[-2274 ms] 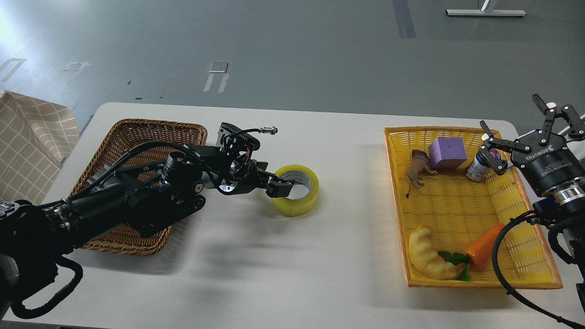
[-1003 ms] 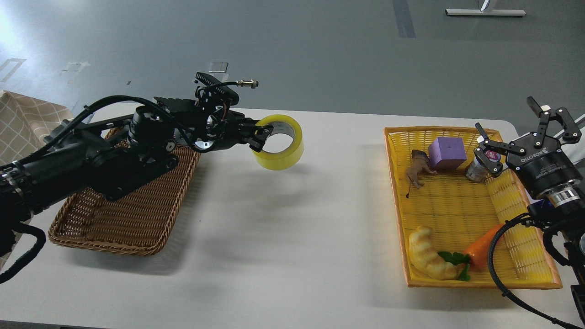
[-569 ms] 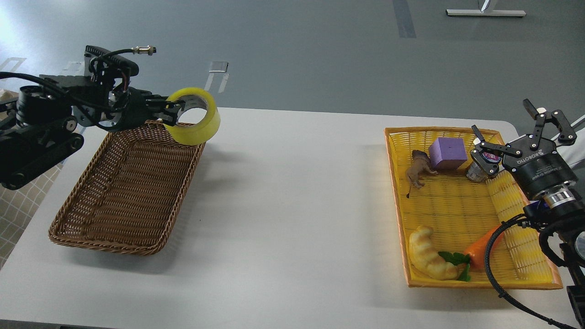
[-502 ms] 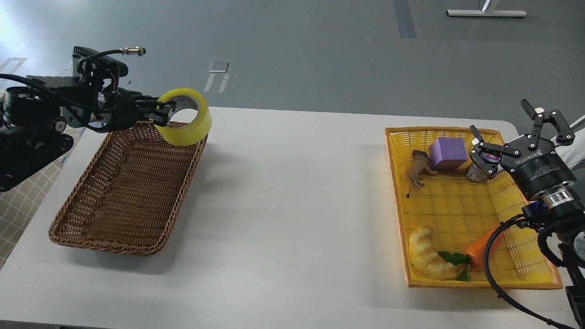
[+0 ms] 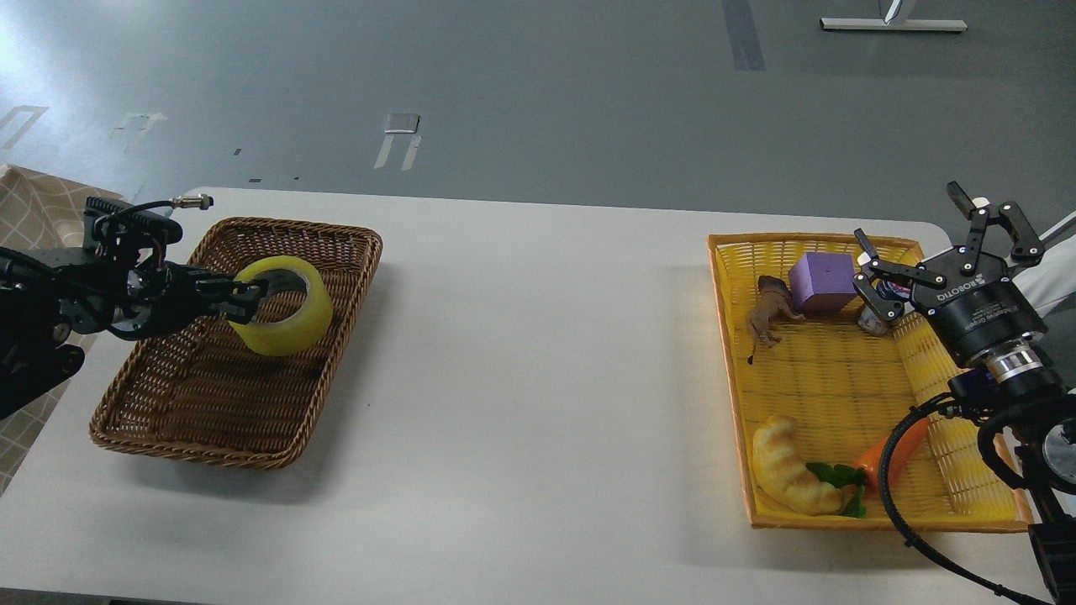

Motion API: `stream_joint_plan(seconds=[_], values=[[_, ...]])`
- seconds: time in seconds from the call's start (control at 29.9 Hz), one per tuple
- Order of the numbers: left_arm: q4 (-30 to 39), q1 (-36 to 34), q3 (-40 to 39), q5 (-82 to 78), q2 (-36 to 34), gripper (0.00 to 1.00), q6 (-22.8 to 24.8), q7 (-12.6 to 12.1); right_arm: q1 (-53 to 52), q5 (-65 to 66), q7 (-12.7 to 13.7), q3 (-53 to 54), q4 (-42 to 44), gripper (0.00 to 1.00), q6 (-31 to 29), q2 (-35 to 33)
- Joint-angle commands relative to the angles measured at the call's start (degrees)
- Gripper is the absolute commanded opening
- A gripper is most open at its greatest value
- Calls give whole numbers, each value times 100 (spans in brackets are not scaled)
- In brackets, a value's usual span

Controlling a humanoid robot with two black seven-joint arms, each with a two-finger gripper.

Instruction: Place and transfer tape with both arms

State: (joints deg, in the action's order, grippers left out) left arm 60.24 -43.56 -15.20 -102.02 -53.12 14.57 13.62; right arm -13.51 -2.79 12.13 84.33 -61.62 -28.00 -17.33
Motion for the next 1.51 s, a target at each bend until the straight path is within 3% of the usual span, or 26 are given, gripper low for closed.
stream_joint_plan(seconds=[0.0,0.5,0.54,0.57,0.6,0.8,1.04,1.24,1.37,1.47], values=[[-83,85,-1,-11,-5,0,-50,27,15,-11,-1,-5,0,99,0,10],[-347,261,-9,50,38,0,-244,44,24,-11,8,-5,0,99,0,37],[-321,269,-18,59,39,31,-191,44,24,6,8,-5,0,99,0,28],[-285,261,-27,59,30,51,-156,53,24,6,8,-5,0,99,0,28],[-259,261,-44,77,4,63,-104,53,24,6,8,-5,9,99,0,28],[-250,217,-18,1008,4,73,248,71,15,6,8,-5,9,99,0,28],[-259,50,-97,1404,-172,88,328,71,33,6,8,-5,0,99,0,28],[-259,-908,-106,2854,-515,96,407,44,33,6,8,4,0,99,0,28],[-250,-1890,-219,4790,-708,96,1238,53,24,6,8,13,-8,99,0,37],[-250,-2130,-527,6366,-735,96,1343,18,-55,6,8,13,-8,100,0,28]])
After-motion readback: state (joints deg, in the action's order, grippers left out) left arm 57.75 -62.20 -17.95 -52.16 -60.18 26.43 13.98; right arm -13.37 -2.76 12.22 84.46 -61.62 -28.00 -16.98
